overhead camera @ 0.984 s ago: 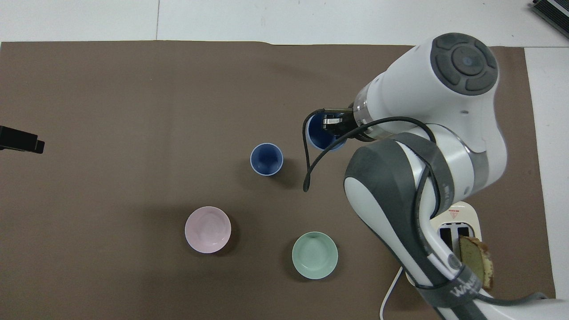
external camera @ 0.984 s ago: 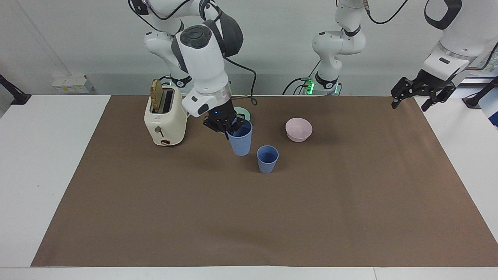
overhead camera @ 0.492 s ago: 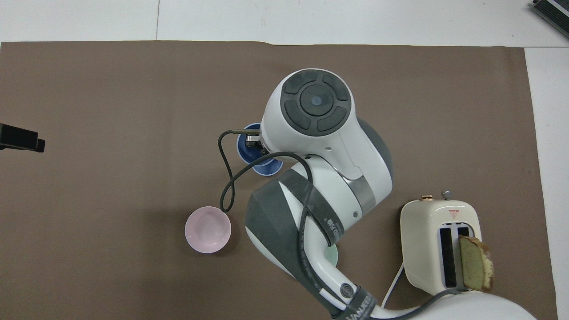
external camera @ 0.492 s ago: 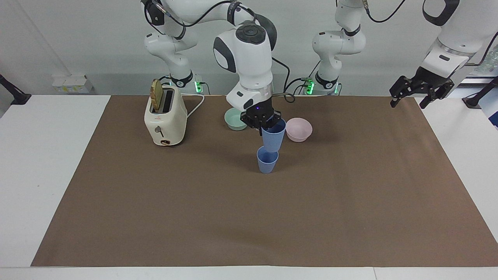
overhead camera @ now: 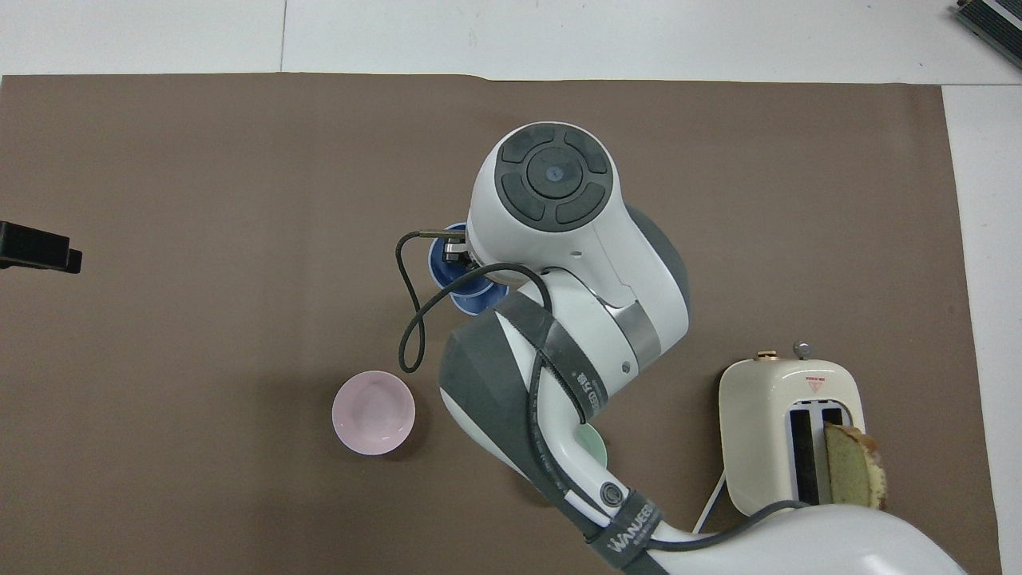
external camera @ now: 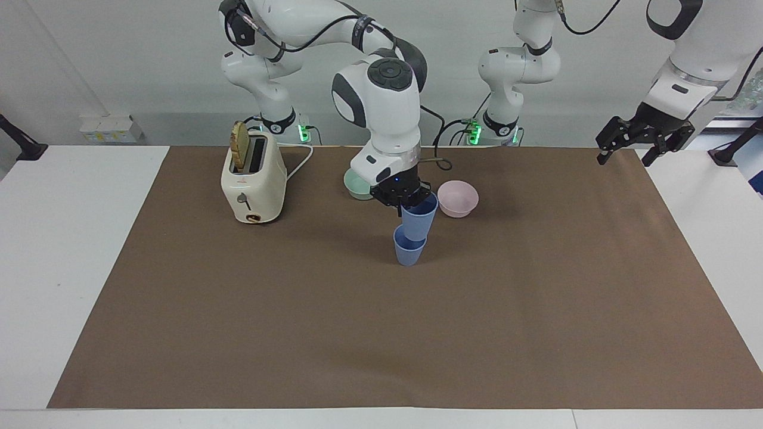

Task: Stack blue cups with both arms
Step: 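Lower the held cup into the center cup and open the right gripper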

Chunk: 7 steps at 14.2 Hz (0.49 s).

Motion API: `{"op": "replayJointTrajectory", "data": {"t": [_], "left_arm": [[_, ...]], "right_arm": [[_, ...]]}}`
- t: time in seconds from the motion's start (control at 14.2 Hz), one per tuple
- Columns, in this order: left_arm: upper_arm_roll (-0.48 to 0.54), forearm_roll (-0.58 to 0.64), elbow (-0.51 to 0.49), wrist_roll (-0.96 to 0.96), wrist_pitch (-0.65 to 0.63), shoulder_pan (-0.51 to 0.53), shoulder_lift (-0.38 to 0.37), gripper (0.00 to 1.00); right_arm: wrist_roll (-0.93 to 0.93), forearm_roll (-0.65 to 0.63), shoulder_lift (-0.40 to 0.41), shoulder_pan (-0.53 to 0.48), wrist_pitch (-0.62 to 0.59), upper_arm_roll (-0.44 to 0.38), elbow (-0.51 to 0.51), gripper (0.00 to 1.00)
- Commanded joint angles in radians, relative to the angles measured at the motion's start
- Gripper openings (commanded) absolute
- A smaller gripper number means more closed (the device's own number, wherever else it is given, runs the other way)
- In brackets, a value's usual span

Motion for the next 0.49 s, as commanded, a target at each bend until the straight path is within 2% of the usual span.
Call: {"op": "replayJointTrajectory", "data": {"t": [0.0,0.42], "left_arm": [[0.005,0.019,-0.016,-0.016,0.005,-0.008,-0.018,1.0],[0.005,0.017,-0.014,-0.014,0.006,-0.008,-0.017,1.0]], "right_arm": [[0.01,-0.017,0.007,-0.011,0.013,0.01,-0.027,0.0],[0.005,-0.018,0.01,-0.007,0.06,0.01,-0.087,0.0]]}}
